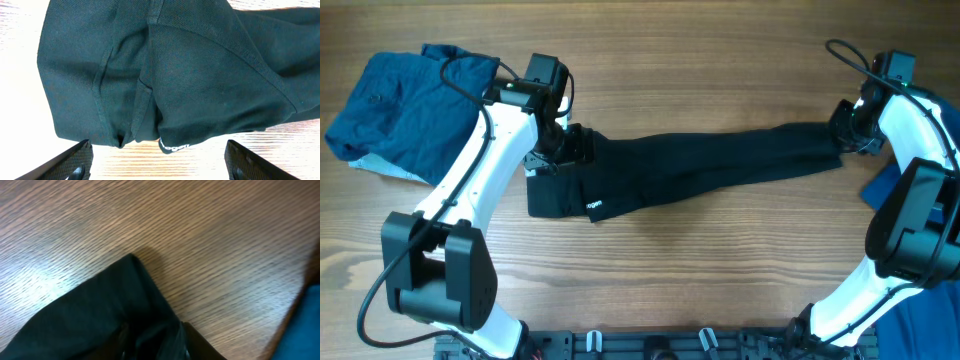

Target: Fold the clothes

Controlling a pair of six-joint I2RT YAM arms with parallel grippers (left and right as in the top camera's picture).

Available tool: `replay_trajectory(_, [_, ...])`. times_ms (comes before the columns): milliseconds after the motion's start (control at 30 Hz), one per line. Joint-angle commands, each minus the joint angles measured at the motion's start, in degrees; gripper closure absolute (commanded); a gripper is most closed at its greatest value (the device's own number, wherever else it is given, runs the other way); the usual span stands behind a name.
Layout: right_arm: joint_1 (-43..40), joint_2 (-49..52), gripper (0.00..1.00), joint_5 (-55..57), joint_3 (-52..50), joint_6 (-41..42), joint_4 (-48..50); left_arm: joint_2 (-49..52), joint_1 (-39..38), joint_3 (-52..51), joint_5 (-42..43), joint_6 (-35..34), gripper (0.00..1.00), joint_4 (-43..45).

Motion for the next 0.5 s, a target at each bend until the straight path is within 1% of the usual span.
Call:
replay_trajectory(0, [-1.25,-1.60,0.64,2.29,0.15,-0.42,0.39,-0.42,0.11,-0.22,0.92,-0.09,0.15,0.17])
replay_trajectory(33, [-1.79,-1.60,0.63,1.20,0.15,-1.51,0.76,-0.42,0.11,-0.22,0.92,-0.09,0.15,0.17])
replay_trajectory(100, [-4.26,-1.60,0.57,-6.86,0.17,-8.66,2.56,-0.42,0.11,-0.22,0.92,-0.09,0.14,0.15])
replay_trajectory(200, [-8.17,-1.55,0.37,-21.20,0.15,-17.46,3.61,-0.42,0.11,-0.22,0.92,-0.09,0.12,0.09])
replay_trajectory(267, [-10.03,-1.46,0.30,-28.41,0.15,-23.04,3.58,-0.42,0.11,-0.22,0.92,-0.09,0.12,0.15])
replay_trajectory(300, [-10.78,-1.25,0.25,-30.36,0.15,-24.44,3.56,-0.42,0.11,-0.22,0.92,-0.09,0.12,0.20])
replay_trajectory(333, [-11.19,-1.01,0.21,-30.67,0.15,-24.76,3.54,-0.42,0.11,-0.22,0.94,-0.09,0.12,0.24])
replay_trajectory(400, [-11.45,0.50,0.19,-30.67,0.15,-26.38,3.15,-0.42,0.11,-0.20,1.20,-0.09,0.14,0.70])
replay_trajectory(467, [-11.10,3.04,0.16,-32.20,0.15,-27.19,3.10,-0.52,0.13,-0.17,3.48,-0.07,0.12,1.81])
